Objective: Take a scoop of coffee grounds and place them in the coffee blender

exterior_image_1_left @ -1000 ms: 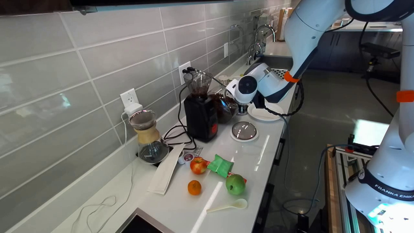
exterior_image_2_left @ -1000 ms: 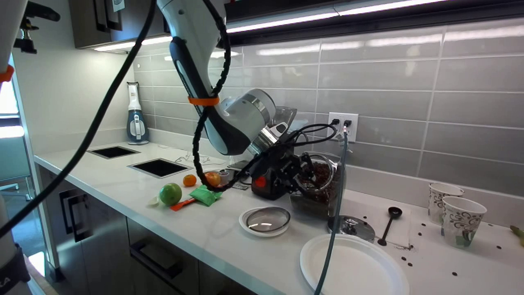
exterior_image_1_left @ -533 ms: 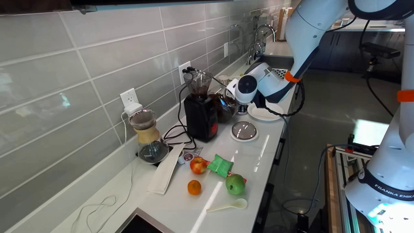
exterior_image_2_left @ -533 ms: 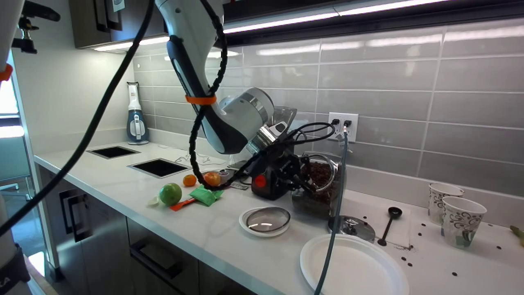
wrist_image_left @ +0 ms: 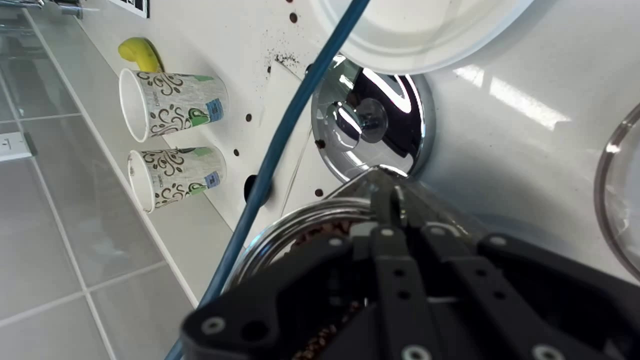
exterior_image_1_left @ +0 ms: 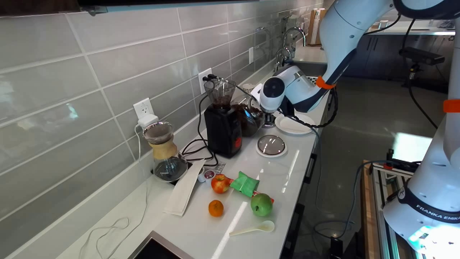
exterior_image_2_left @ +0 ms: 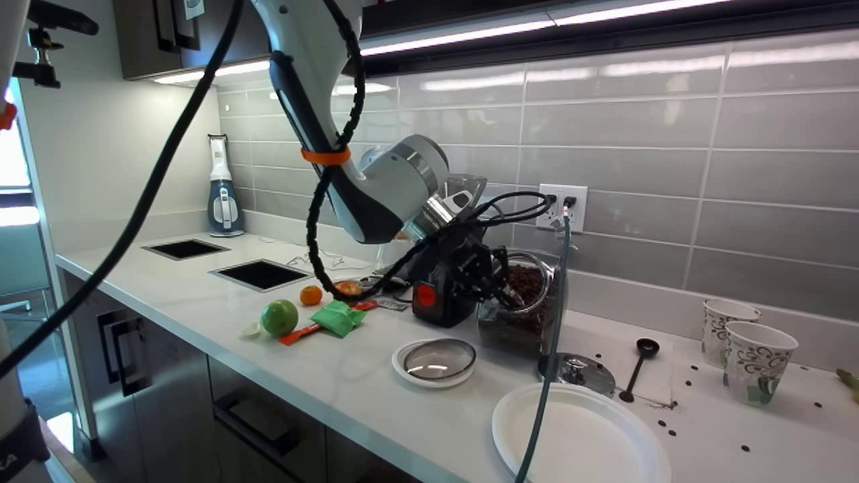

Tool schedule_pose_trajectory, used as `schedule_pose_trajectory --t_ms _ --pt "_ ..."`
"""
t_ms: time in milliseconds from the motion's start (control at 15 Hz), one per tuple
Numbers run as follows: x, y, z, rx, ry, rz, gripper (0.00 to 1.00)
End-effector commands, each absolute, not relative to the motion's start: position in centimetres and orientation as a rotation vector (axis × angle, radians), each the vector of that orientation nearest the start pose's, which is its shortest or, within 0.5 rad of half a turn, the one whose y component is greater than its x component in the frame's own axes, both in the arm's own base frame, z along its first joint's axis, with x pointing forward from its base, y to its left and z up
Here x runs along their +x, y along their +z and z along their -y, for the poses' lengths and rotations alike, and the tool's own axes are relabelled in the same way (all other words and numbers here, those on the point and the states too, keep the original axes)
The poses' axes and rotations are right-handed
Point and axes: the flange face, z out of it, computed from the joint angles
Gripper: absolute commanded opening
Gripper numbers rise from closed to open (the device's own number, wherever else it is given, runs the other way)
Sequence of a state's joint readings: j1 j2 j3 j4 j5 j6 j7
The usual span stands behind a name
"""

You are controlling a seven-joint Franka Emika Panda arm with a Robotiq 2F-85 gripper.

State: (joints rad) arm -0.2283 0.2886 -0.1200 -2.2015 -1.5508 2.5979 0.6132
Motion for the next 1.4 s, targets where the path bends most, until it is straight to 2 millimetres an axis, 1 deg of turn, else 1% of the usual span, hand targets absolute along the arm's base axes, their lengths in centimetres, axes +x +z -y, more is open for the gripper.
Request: schedule_pose_trajectory --t_ms 0,267,600,867,1067,1333 --pt "52.8 26.6 17.5 2.318 0.216 -0.495 0.01" --pt "53.7 27.6 18.0 2.383 0.23 -0.514 0.01" --pt "54.4 28.2 20.0 2.521 0.27 -0.556 0.01" --pt "54.7 28.2 21.5 2.622 0.24 -0.553 0.01" --pt "55.1 28.4 21.8 2.696 0.239 -0.562 0.01" --pt "56.2 28.7 22.0 2.722 0.253 -0.577 0.01"
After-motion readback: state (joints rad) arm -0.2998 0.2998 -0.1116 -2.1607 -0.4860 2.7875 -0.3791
